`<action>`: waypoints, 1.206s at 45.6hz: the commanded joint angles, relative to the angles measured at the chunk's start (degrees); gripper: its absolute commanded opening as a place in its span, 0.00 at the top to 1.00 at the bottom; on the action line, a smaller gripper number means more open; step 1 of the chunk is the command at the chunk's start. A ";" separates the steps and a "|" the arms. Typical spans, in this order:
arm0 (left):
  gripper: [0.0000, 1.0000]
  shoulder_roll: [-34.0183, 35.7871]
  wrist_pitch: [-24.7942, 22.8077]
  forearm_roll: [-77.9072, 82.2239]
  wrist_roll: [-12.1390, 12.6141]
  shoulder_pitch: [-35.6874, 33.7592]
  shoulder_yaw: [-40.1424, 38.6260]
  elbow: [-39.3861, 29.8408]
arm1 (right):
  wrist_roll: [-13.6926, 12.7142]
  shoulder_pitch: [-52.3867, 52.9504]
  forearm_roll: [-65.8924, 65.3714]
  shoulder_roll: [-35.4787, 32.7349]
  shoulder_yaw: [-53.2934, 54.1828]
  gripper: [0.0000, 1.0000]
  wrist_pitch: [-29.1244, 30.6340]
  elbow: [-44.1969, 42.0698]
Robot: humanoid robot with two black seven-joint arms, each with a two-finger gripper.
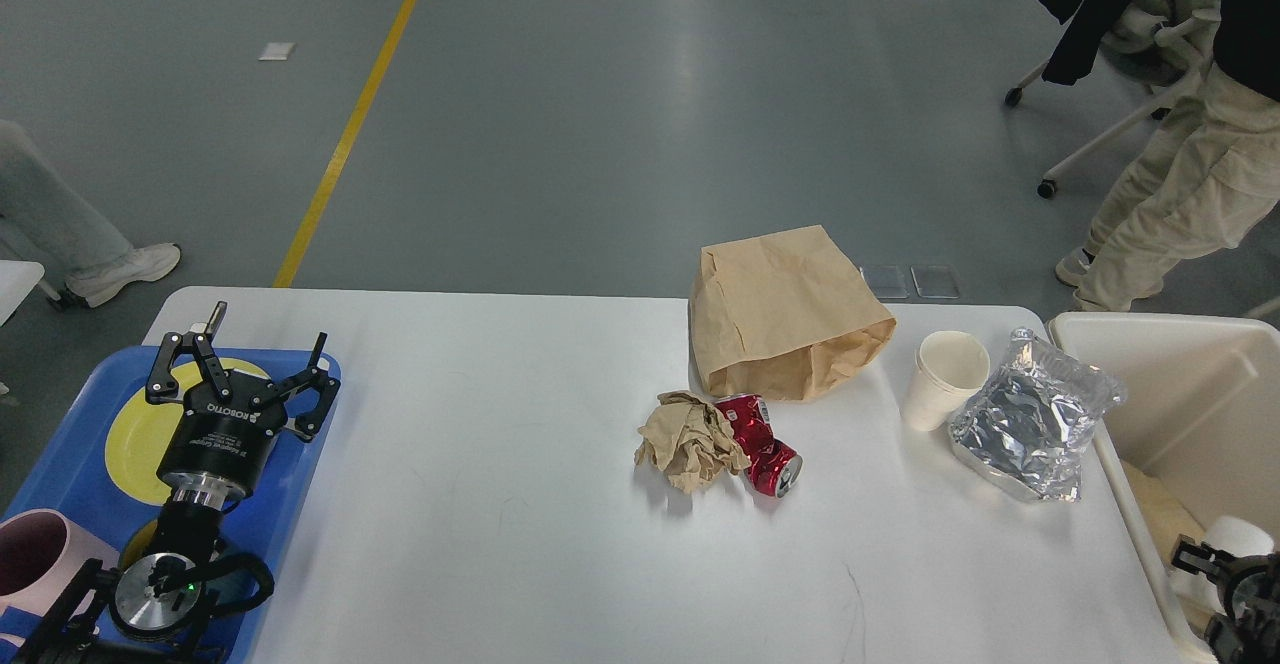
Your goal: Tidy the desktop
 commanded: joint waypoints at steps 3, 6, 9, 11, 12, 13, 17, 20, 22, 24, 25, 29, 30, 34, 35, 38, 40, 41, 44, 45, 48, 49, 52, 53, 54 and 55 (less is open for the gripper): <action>0.03 0.00 0.00 0.05 0.00 0.00 0.07 -0.01 | -0.01 0.44 0.15 -0.53 0.34 0.00 0.09 0.37; 0.04 0.00 0.00 -0.03 0.00 0.00 -0.02 -0.01 | -0.01 0.79 0.15 -0.71 0.34 0.00 0.09 1.34; 0.03 0.00 0.00 -0.03 0.00 0.00 -0.02 -0.01 | -0.19 2.45 0.15 -1.76 0.26 0.00 0.62 3.79; 0.03 0.00 0.00 0.05 0.09 0.00 -0.02 -0.01 | -0.19 5.08 0.15 -3.60 0.26 0.00 2.10 6.86; 0.03 0.00 0.00 -0.03 0.00 0.00 -0.02 -0.01 | -0.19 6.66 0.15 -5.09 0.26 0.00 3.16 8.79; 0.04 0.00 0.00 -0.03 0.00 0.00 0.07 -0.01 | -0.19 8.07 0.15 -6.76 0.26 0.00 3.95 10.73; 0.03 0.00 0.00 0.05 0.09 0.00 0.07 -0.01 | -0.45 15.27 -0.90 -12.91 -0.35 0.00 6.15 20.48; 0.03 0.00 0.00 0.05 0.09 0.00 0.07 -0.01 | -1.33 21.95 -2.30 -16.26 -2.02 0.00 6.33 28.47; 0.03 0.00 0.00 -0.03 0.00 0.00 0.07 -0.01 | -2.91 27.31 -5.11 -18.28 -4.21 0.00 6.42 33.49; 0.03 0.00 0.00 -0.03 0.09 0.00 0.07 -0.01 | -4.75 33.19 -8.36 -19.77 -6.94 0.00 6.68 38.67; 0.03 0.00 0.00 -0.03 0.09 0.00 0.07 -0.01 | -5.63 36.09 -9.50 -20.30 -8.34 0.00 6.86 41.39; 0.03 0.00 0.00 -0.03 0.09 0.00 -0.02 -0.01 | -7.39 48.83 -12.32 -20.92 -15.37 0.00 7.91 52.73; 0.03 0.00 0.00 0.05 0.09 0.00 -0.02 -0.01 | -7.57 51.91 -12.50 -20.92 -17.39 0.00 8.09 55.19; 0.03 0.00 0.00 0.05 0.09 0.00 0.07 -0.01 | -7.57 63.95 -12.50 -19.35 -25.21 0.00 9.58 64.60; 0.03 0.00 0.00 0.05 0.09 0.00 -0.02 -0.01 | -7.66 67.03 -12.50 -18.56 -26.80 0.00 10.28 66.62; 0.03 0.00 0.00 -0.03 0.09 0.00 0.07 -0.01 | -7.57 74.94 -12.42 -15.22 -30.67 0.00 13.61 71.11; 0.03 0.00 0.00 -0.03 0.09 0.00 0.07 -0.01 | -7.66 79.26 -12.24 -12.76 -32.43 0.00 17.65 72.88; 0.03 0.00 0.00 0.05 0.09 0.00 0.07 -0.01 | -7.66 81.28 -12.24 -11.27 -33.05 0.00 20.28 73.23; 0.03 0.00 0.00 -0.03 0.09 0.00 -0.02 -0.01 | -7.57 87.08 -12.06 -6.26 -33.67 0.00 29.68 73.76; 0.03 0.00 0.00 0.05 0.09 0.00 -0.02 -0.01 | -7.57 88.93 -12.06 -4.94 -33.32 0.00 33.10 73.76; 0.03 0.00 0.00 -0.03 0.00 0.00 0.07 -0.01 | -7.49 94.64 -11.63 -2.73 -32.09 0.00 41.37 74.46; 0.03 0.00 0.00 -0.03 0.00 0.00 0.07 0.08 | -7.48 96.22 -11.62 -2.64 -31.30 0.00 43.05 75.16; 0.03 0.00 0.00 0.05 0.00 0.00 0.07 -0.01 | -7.49 102.02 -11.45 -2.12 -28.58 0.00 45.26 79.64; 0.03 0.00 0.00 -0.03 0.00 0.00 0.07 0.08 | -7.48 103.87 -11.10 -2.03 -28.05 0.00 45.44 81.13; 0.03 0.00 0.00 0.05 0.00 0.00 0.07 0.08 | -7.48 105.71 -10.75 -1.68 -27.44 0.00 45.44 82.45; 0.03 0.00 0.00 -0.03 0.00 0.00 0.07 0.08 | -7.48 107.30 -10.40 -0.98 -27.08 0.00 45.53 83.60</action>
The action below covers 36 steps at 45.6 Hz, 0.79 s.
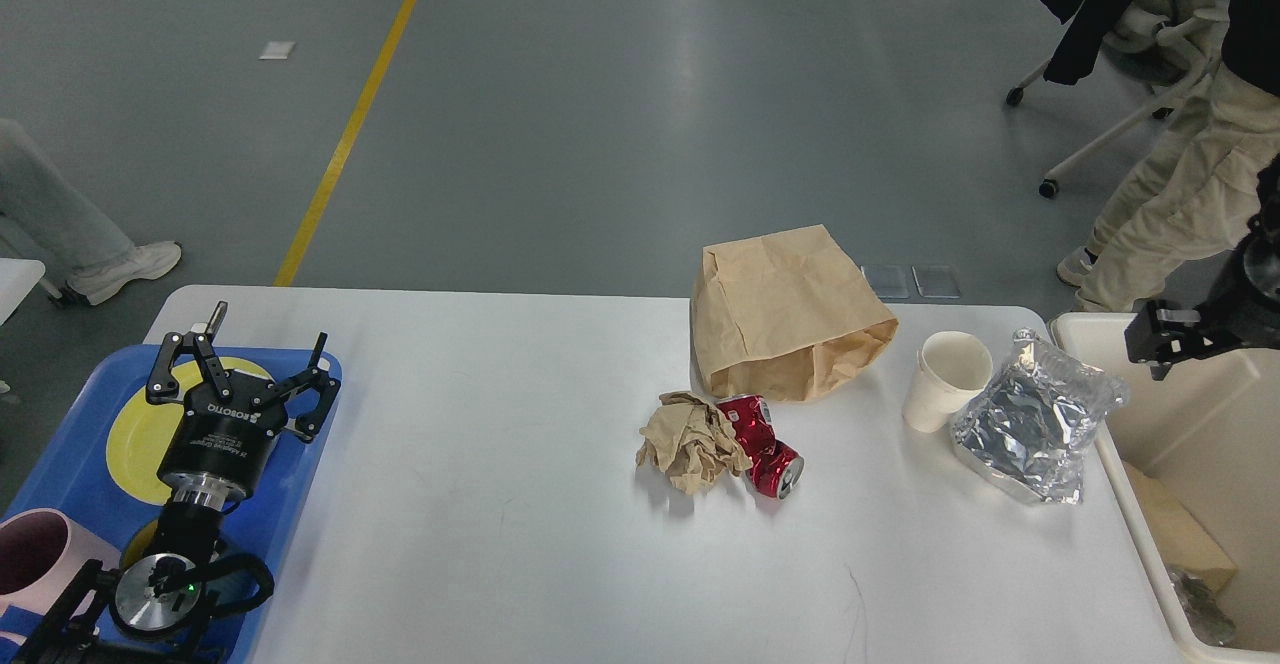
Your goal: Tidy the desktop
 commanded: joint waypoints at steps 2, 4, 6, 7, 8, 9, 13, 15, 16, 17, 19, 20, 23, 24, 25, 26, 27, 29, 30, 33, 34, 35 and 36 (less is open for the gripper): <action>0.03 0.00 0.00 -0.02 -0.08 0.00 -0.08 0.08 | 0.04 11.84 2.18 4.39 3.07 0.00 2.66 8.31; 0.03 0.00 0.00 -0.02 -0.08 0.00 0.01 0.08 | 0.04 14.22 3.32 6.60 3.77 0.00 2.66 10.51; 0.03 0.00 0.00 -0.02 -0.08 0.00 0.01 0.08 | 0.13 16.06 4.55 7.22 4.83 0.00 2.66 12.71; 0.03 0.00 0.00 -0.02 -0.08 0.00 0.01 0.08 | 0.13 17.12 4.99 7.48 5.79 0.00 2.57 13.76; 0.04 0.00 0.00 -0.02 -0.08 0.00 -0.08 0.08 | 0.13 18.17 5.26 7.49 6.93 0.00 2.40 14.64; 0.03 0.00 0.00 -0.02 -0.08 0.00 0.01 0.08 | 0.13 19.23 5.44 7.57 8.07 0.00 2.14 15.35; 0.03 0.00 0.00 0.07 -0.08 0.00 -0.08 0.08 | 0.22 20.47 5.61 7.92 10.46 0.00 1.52 15.97; 0.03 0.00 0.00 -0.02 -0.08 0.00 0.01 0.08 | 0.22 20.47 5.79 8.36 10.72 0.00 0.82 15.88; 0.03 0.00 0.00 0.07 -0.08 0.00 -0.08 0.08 | 0.22 20.47 5.79 8.45 10.81 0.00 0.38 15.79; 0.03 0.00 0.00 0.07 -0.08 0.00 -0.08 -0.01 | 0.30 20.47 5.79 8.45 10.98 0.00 -0.15 15.79; 0.03 0.00 0.00 -0.02 -0.08 0.00 0.01 0.08 | 0.30 20.38 5.79 8.36 11.34 0.00 -1.46 15.79; 0.03 0.00 0.00 -0.02 -0.08 0.00 -0.08 -0.01 | 0.30 20.38 5.79 8.36 11.42 0.00 -1.99 15.79; 0.03 0.00 0.00 -0.02 -0.08 0.00 0.01 0.08 | 0.30 20.03 6.23 8.54 11.43 0.00 -3.31 15.79; 0.03 0.00 0.00 -0.02 -0.08 0.00 0.01 0.08 | 0.30 19.85 6.49 8.54 11.43 0.00 -3.66 15.79; 0.03 0.00 0.00 -0.02 -0.08 0.00 -0.08 -0.01 | 0.30 19.42 6.84 8.54 11.43 0.00 -4.10 15.71; 0.04 0.00 0.00 -0.02 -0.08 0.00 0.01 -0.01 | 0.30 19.15 7.11 8.63 11.43 0.00 -4.37 15.62; 0.03 0.00 0.00 -0.02 -0.08 0.00 0.01 -0.01 | 0.30 18.71 7.28 8.71 11.43 0.00 -4.72 15.44; 0.03 0.00 0.00 -0.02 -0.08 0.00 0.01 -0.01 | 0.30 17.40 7.90 8.80 11.60 0.00 -5.51 14.65; 0.03 0.00 0.00 0.07 -0.08 0.00 0.01 0.08 | 0.30 16.35 8.33 8.80 11.78 0.00 -5.95 14.13; 0.03 0.00 0.00 0.07 -0.08 0.00 0.01 -0.01 | 0.39 10.40 14.36 8.63 14.40 0.00 -9.79 11.33; 0.03 0.00 0.00 -0.02 0.01 0.00 -0.08 -0.01 | 0.39 8.80 16.67 8.71 14.94 0.00 -11.21 10.35; 0.03 0.00 0.00 0.07 -0.08 0.00 0.01 -0.01 | 0.39 7.04 19.04 8.80 15.46 0.00 -12.88 9.47; 0.03 0.00 0.00 -0.02 -0.08 0.00 0.01 -0.01 | 0.39 4.85 21.41 8.89 15.99 0.00 -14.72 8.51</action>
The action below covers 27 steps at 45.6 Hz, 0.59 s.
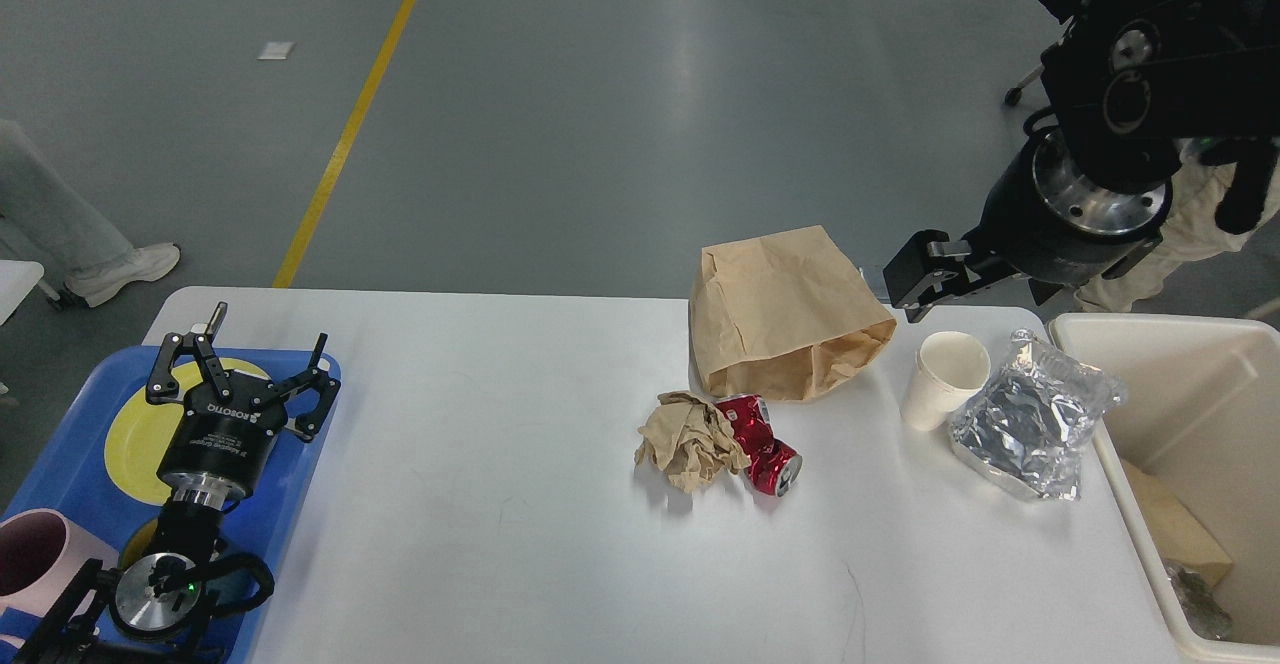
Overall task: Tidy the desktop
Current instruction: 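Reach the right gripper to the brown paper bag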
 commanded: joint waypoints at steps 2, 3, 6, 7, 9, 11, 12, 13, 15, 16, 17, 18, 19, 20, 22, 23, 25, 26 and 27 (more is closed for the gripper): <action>0.03 0.00 0.00 -0.02 0.00 0.00 -0.06 -0.04 | 0.04 -13.40 14.64 0.15 4.52 0.00 -10.93 -5.94; 0.03 0.00 0.00 -0.02 0.00 0.00 0.03 -0.04 | 0.04 -15.95 16.66 0.15 5.75 0.00 -13.04 -6.90; 0.03 0.00 0.00 -0.02 0.00 0.00 0.03 -0.04 | 0.04 -23.33 20.19 0.41 10.32 0.00 -19.54 -10.33; 0.03 0.00 0.00 -0.02 0.00 0.00 0.03 -0.04 | 0.04 -25.88 20.72 0.58 11.81 0.00 -21.22 -11.82; 0.03 0.00 0.00 -0.02 0.00 0.00 0.03 -0.04 | 0.04 -30.89 21.25 0.58 14.80 0.00 -23.69 -15.16; 0.03 0.00 0.00 -0.02 0.00 0.00 0.03 0.05 | 0.04 -35.98 21.34 0.50 17.88 0.00 -24.83 -19.20; 0.03 0.00 0.00 -0.02 0.00 0.00 -0.06 -0.04 | 0.04 -38.88 21.25 0.50 19.55 0.00 -24.84 -21.39; 0.03 0.00 0.00 0.07 0.00 0.00 0.03 -0.04 | 0.04 -41.70 21.25 0.50 21.22 0.00 -24.75 -23.59; 0.03 0.00 0.00 -0.02 0.00 0.00 0.03 -0.04 | 0.04 -46.97 21.08 0.15 24.99 0.00 -24.57 -27.64; 0.04 0.00 0.00 0.07 0.00 0.00 0.03 -0.04 | -0.14 -49.52 20.90 0.15 26.84 0.00 -24.57 -29.48; 0.03 0.00 0.00 -0.02 0.00 0.00 -0.06 -0.04 | -0.23 -51.89 20.46 0.06 28.69 0.00 -24.57 -31.24; 0.03 0.00 0.00 -0.02 0.00 0.00 0.03 -0.04 | -0.32 -54.01 20.20 0.06 30.44 0.00 -24.57 -32.82; 0.03 0.00 0.00 -0.02 0.00 0.00 0.03 -0.04 | -0.32 -56.12 20.02 -0.03 31.85 0.00 -24.57 -34.49; 0.03 0.00 0.00 -0.02 0.00 0.00 0.03 -0.04 | -0.32 -57.88 19.76 -0.03 33.17 0.00 -24.83 -36.16; 0.03 0.00 0.00 -0.02 0.00 0.00 0.03 -0.04 | -0.32 -60.87 19.14 0.58 34.94 0.00 -25.36 -39.94; 0.03 0.00 0.00 -0.02 0.09 0.00 0.03 -0.04 | -0.23 -62.28 18.79 0.76 35.64 0.00 -25.54 -41.70; 0.03 0.00 0.00 -0.02 0.00 0.00 0.03 -0.04 | -0.05 -65.00 18.53 1.81 36.70 0.00 -25.54 -45.13; 0.03 0.00 0.00 -0.02 0.09 0.00 0.03 -0.04 | 0.12 -66.67 18.53 2.60 37.14 0.00 -25.71 -46.88; 0.03 0.00 0.00 -0.02 0.00 0.00 0.03 -0.04 | 0.21 -68.25 18.53 3.39 37.66 0.00 -25.80 -48.64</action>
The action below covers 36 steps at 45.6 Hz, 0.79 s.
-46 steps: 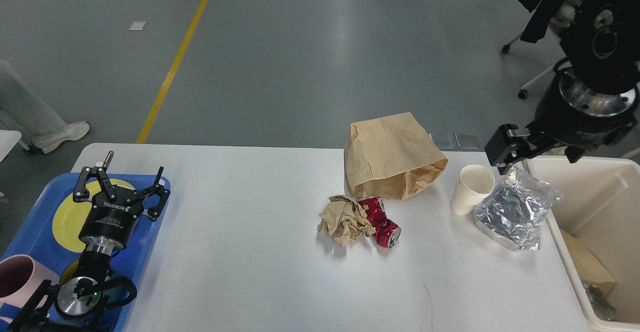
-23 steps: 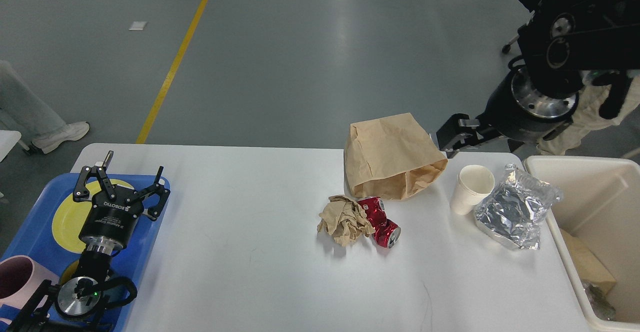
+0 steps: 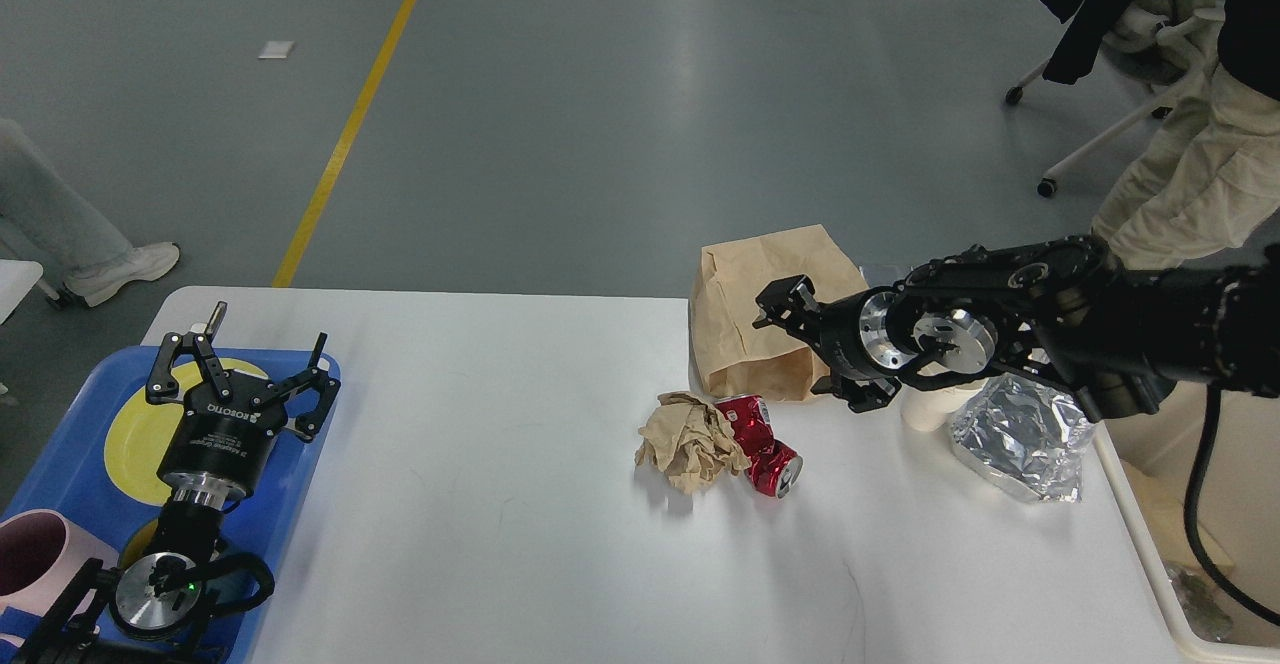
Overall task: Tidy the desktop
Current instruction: 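Reach the right gripper to the brown paper bag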
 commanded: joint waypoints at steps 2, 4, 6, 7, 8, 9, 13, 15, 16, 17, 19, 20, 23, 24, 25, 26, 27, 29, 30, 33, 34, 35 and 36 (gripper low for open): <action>0.03 0.00 0.00 0.07 0.00 0.00 0.01 0.01 | 0.82 -10.83 -0.65 3.92 4.61 0.00 -0.53 -12.49; 0.03 0.00 0.00 -0.02 0.09 0.00 -0.08 0.01 | 0.99 -13.64 -0.65 4.98 6.54 0.00 -0.53 -16.45; 0.03 0.00 0.00 0.07 0.09 0.00 0.01 0.01 | 1.17 -16.02 -0.82 6.82 8.56 0.00 -0.53 -20.49; 0.03 0.00 0.00 0.07 0.09 0.00 0.01 0.01 | 1.43 -17.08 -1.08 7.87 9.35 0.00 -0.45 -22.60; 0.03 0.00 0.00 -0.02 0.09 0.00 -0.08 0.01 | 1.70 -18.22 -1.26 8.93 9.97 0.00 -0.36 -24.53; 0.03 0.00 0.00 0.07 0.09 0.00 0.01 0.01 | 1.96 -19.27 -1.61 9.72 10.67 0.00 -0.36 -26.29; 0.03 0.00 0.00 -0.02 0.09 0.00 -0.08 0.01 | 5.47 -22.00 -2.49 12.62 11.38 0.00 -0.36 -31.92; 0.03 0.00 0.00 -0.02 0.09 0.00 -0.08 0.01 | 8.54 -22.27 -2.58 13.50 11.30 0.00 -0.27 -33.86; 0.03 0.00 0.00 0.07 0.09 0.00 -0.08 0.01 | 9.68 -22.36 -2.67 13.86 11.30 0.00 -0.27 -34.56; 0.03 0.00 0.00 0.07 0.09 0.00 -0.08 0.01 | 10.57 -22.36 -2.67 14.03 11.30 0.00 -0.27 -35.09; 0.03 0.00 0.00 -0.02 0.09 0.00 0.01 0.01 | 12.85 -22.36 -2.67 14.39 11.12 0.00 -0.18 -36.06; 0.03 0.00 0.00 0.07 0.09 0.00 -0.08 0.01 | 13.12 -22.36 -2.67 14.47 11.12 0.00 -0.18 -36.15; 0.03 0.00 0.00 0.07 0.09 0.00 -0.08 0.01 | 13.83 -22.27 -2.67 14.91 11.12 0.00 -0.18 -36.59; 0.03 0.00 0.00 -0.02 0.09 0.00 0.01 0.01 | 13.91 -22.10 -2.67 15.18 11.12 0.00 -0.18 -36.85; 0.03 0.00 0.00 -0.02 0.09 0.00 0.01 0.01 | 13.92 -22.01 -2.67 15.53 11.12 0.00 -0.18 -37.12; 0.03 0.00 0.00 0.07 0.09 0.00 0.01 0.01 | 13.92 -21.92 -2.67 15.97 11.12 0.00 -0.18 -37.47; 0.03 0.00 0.00 0.07 0.09 0.00 -0.08 0.01 | 13.92 -21.92 -2.67 16.40 11.12 0.00 -0.18 -37.99; 0.03 0.00 0.00 -0.02 0.09 0.00 0.01 0.01 | 13.92 -22.01 -2.67 17.02 11.30 0.00 -0.27 -38.96; 0.03 0.00 0.00 0.07 0.09 0.00 0.01 0.01 | 13.92 -22.01 -2.67 17.46 11.30 0.00 -0.27 -39.31; 0.03 0.00 0.00 -0.02 0.09 0.00 -0.08 0.01 | 13.92 -22.36 -2.67 18.17 11.38 0.00 -0.44 -40.37; 0.03 0.00 0.00 -0.02 0.09 0.00 0.01 0.01 | 13.92 -22.45 -2.67 18.34 11.38 0.00 -0.45 -40.55; 0.03 0.00 0.00 -0.02 0.09 0.00 0.01 0.01 | 13.92 -22.62 -2.67 18.43 11.30 0.00 -0.53 -40.55; 0.03 0.00 0.00 0.07 0.09 0.00 -0.08 0.01 | 13.92 -22.88 -2.67 18.43 11.30 0.00 -0.53 -40.55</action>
